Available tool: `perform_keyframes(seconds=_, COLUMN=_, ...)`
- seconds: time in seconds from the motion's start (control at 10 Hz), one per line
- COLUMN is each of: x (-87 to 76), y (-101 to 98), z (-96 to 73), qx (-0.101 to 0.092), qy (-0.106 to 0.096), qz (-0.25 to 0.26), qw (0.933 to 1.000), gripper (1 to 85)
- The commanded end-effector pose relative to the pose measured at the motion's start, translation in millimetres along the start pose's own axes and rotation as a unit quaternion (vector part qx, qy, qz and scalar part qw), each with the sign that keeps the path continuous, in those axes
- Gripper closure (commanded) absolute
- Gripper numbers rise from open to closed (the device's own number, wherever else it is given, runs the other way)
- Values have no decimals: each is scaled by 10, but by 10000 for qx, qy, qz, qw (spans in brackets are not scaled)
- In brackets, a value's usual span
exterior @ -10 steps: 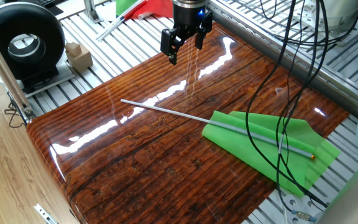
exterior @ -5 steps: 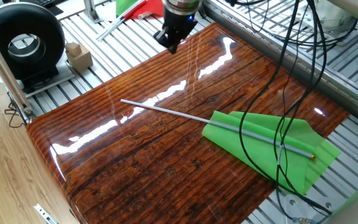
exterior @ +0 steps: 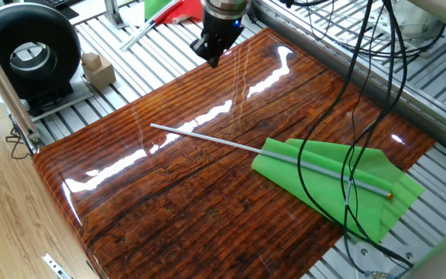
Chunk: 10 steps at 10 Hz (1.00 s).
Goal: Wave the flag
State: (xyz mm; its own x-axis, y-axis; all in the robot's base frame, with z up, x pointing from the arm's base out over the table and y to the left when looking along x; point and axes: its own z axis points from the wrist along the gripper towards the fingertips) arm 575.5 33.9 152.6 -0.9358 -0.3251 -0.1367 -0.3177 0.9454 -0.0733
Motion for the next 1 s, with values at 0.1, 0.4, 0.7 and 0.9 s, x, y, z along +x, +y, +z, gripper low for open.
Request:
perform_keyframes(seconds=0.1, x=145, y=289, z=239, qx=-123, qy=73, qz=-293, qw=9995, gripper=847)
perform_keyframes(seconds=0.4, x=174, y=356, z=325, qx=-188, qy=-98, qz=-227, qw=9995, gripper=847)
perform_keyframes(seconds=0.7, x=76, y=355, z=321, qx=-189, qy=-283, qz=-38, qw=9994, gripper=847)
perform_keyframes(seconds=0.9, x=71, y=250, z=322, qx=15, qy=-293, qz=-86, qw=9995, gripper=847)
